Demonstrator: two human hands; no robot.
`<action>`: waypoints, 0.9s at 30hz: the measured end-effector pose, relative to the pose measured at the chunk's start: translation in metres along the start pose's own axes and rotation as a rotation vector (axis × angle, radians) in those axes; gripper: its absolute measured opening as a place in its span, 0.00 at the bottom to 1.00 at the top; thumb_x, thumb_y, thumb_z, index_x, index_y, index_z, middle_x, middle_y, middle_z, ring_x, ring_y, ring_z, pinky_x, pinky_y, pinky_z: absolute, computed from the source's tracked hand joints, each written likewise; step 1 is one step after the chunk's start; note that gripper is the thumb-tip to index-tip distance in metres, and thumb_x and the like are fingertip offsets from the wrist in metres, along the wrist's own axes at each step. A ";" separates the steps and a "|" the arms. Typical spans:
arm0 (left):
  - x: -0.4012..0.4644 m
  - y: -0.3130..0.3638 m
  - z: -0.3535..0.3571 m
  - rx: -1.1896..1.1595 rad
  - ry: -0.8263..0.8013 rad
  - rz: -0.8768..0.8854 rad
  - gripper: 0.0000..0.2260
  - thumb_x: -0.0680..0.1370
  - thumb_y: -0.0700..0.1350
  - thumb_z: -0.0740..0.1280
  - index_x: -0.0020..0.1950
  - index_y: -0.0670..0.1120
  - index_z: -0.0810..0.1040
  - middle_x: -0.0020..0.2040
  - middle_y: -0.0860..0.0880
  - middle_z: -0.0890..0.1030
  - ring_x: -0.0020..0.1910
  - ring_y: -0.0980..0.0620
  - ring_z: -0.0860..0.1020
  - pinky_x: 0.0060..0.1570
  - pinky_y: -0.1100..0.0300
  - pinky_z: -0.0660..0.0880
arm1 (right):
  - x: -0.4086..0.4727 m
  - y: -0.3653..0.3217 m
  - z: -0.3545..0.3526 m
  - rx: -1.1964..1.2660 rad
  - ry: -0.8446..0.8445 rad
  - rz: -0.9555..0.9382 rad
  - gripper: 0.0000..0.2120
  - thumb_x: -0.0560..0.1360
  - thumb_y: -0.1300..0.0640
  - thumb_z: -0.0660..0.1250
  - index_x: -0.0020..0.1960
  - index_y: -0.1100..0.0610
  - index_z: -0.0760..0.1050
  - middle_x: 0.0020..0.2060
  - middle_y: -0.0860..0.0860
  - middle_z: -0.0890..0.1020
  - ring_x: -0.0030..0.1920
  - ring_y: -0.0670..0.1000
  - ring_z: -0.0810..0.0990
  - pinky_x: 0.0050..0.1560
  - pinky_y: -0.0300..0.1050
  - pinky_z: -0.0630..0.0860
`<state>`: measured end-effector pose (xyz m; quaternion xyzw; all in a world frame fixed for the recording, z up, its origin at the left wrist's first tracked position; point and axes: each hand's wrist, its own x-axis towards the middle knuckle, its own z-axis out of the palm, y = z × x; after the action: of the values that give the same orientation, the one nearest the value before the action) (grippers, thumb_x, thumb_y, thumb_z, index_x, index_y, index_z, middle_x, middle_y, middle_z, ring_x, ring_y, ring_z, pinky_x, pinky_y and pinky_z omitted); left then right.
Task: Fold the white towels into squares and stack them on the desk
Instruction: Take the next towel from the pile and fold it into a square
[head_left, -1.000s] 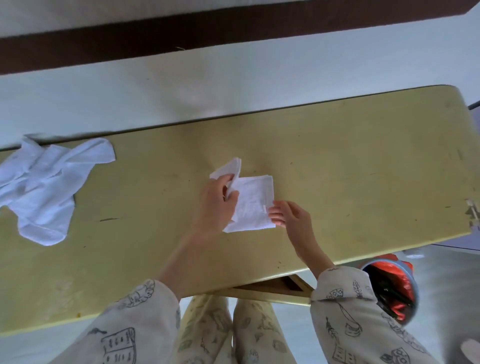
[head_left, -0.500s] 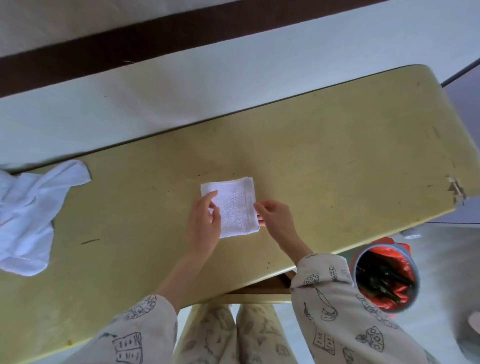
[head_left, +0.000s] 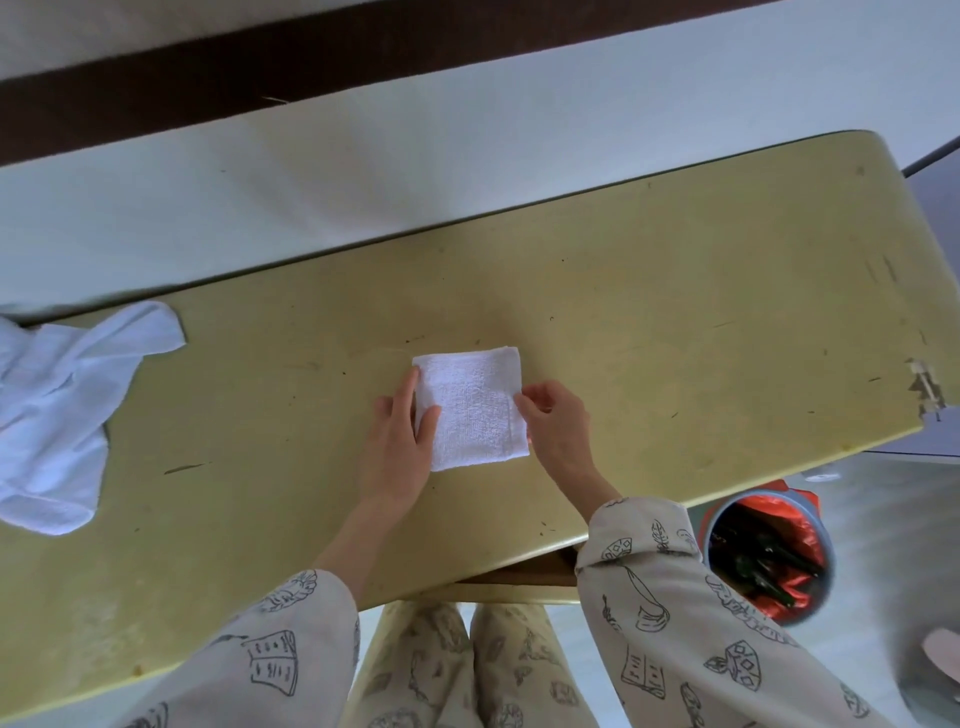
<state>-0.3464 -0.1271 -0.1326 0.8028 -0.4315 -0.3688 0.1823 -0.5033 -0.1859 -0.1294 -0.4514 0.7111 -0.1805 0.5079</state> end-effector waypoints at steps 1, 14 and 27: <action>0.001 0.000 0.001 0.010 0.004 -0.004 0.22 0.80 0.53 0.56 0.74 0.56 0.55 0.55 0.50 0.67 0.49 0.50 0.73 0.47 0.55 0.70 | 0.001 0.000 0.000 -0.003 0.009 0.002 0.02 0.75 0.60 0.65 0.43 0.57 0.74 0.35 0.46 0.76 0.37 0.48 0.74 0.36 0.34 0.69; 0.003 -0.002 0.003 -0.020 0.064 -0.036 0.26 0.79 0.53 0.58 0.74 0.48 0.55 0.58 0.46 0.73 0.49 0.50 0.73 0.51 0.51 0.73 | -0.001 0.000 -0.004 -0.059 -0.004 -0.017 0.04 0.76 0.59 0.64 0.50 0.56 0.74 0.41 0.47 0.77 0.43 0.48 0.76 0.45 0.42 0.74; -0.039 -0.039 0.019 0.415 0.116 0.211 0.28 0.73 0.52 0.55 0.72 0.47 0.58 0.66 0.45 0.66 0.64 0.42 0.66 0.61 0.42 0.65 | -0.015 0.044 0.021 -1.025 -0.051 -0.797 0.24 0.78 0.51 0.49 0.72 0.58 0.61 0.72 0.56 0.65 0.73 0.56 0.62 0.69 0.61 0.62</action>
<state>-0.3525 -0.0728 -0.1522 0.7933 -0.5685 -0.2043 0.0756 -0.5037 -0.1462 -0.1608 -0.8700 0.4728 0.0178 0.1386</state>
